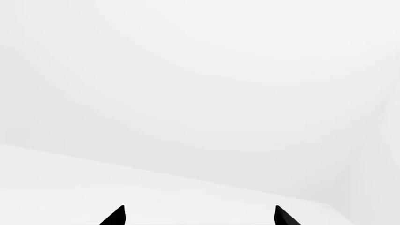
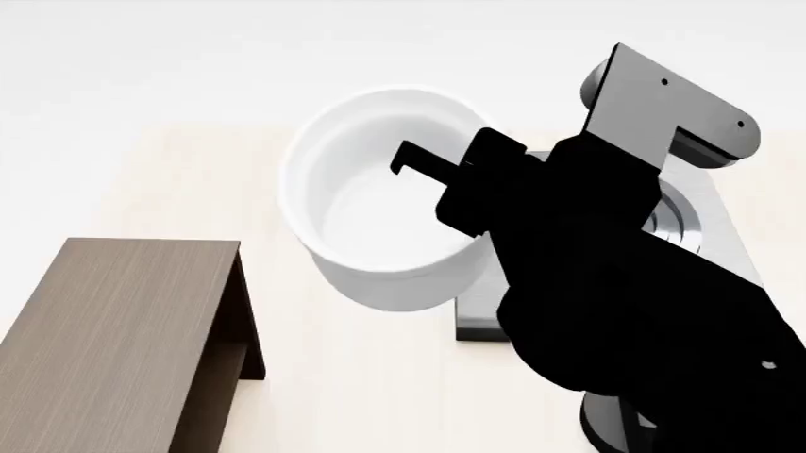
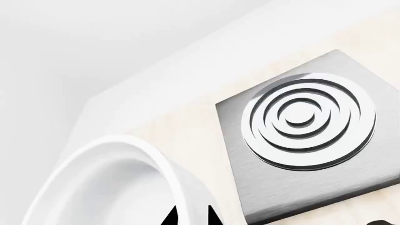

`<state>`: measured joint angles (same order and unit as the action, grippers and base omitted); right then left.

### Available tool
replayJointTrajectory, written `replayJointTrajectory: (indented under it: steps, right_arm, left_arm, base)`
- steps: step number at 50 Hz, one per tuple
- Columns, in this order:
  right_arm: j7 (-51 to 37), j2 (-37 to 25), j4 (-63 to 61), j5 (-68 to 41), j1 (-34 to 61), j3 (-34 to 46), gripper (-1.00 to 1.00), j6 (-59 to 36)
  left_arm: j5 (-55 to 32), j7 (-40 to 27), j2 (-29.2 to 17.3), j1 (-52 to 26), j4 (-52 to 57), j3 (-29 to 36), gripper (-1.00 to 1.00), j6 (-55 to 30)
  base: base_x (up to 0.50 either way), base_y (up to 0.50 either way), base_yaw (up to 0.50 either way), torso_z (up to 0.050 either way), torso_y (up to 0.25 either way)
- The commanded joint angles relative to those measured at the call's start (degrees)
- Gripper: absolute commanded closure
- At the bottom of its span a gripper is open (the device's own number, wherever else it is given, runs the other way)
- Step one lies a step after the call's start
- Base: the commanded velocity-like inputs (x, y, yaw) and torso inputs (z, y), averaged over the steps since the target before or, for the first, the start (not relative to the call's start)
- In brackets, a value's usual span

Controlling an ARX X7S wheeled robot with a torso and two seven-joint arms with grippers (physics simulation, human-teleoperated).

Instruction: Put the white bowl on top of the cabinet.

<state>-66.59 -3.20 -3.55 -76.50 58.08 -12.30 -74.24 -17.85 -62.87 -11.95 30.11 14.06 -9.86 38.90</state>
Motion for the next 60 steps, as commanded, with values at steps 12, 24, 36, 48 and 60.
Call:
replayJointTrajectory:
  steps: [12,24,36,48,60]
  right_arm:
    - [3.67,1.92,4.52,-8.21,2.86,1.43,1.0,7.11]
    - [6.07,1.78,8.61,-9.84,5.54,7.54,1.0,10.69]
    - [6.7,2.27,11.79,-11.17,9.43,13.74,1.0,12.65]
    - [10.55,2.27,14.64,-11.75,11.43,21.59,1.0,15.41]
    - [11.61,2.41,15.12,-15.33,11.61,27.52,1.0,19.49]
  left_arm:
    - [-0.23,0.06,-0.05,-0.15,-0.21,0.09,-1.0,0.13]
    - [-0.4,0.12,-0.14,-0.24,-0.27,0.21,-1.0,0.09]
    - [-0.5,0.05,-0.17,-0.15,-0.23,0.18,-1.0,0.28]
    - [-0.55,0.01,-0.22,-0.09,-0.23,0.31,-1.0,0.56]
    - [-0.61,-0.07,-0.38,-0.09,-0.2,0.36,-1.0,0.52]
  base:
    - [0.0,0.0,0.0,0.0,0.001]
    - [0.0,0.0,0.0,0.0,0.001]
    - [0.0,0.0,0.0,0.001,0.001]
    - [0.0,0.0,0.0,0.0,0.002]
    - [0.0,0.0,0.0,0.001,0.001]
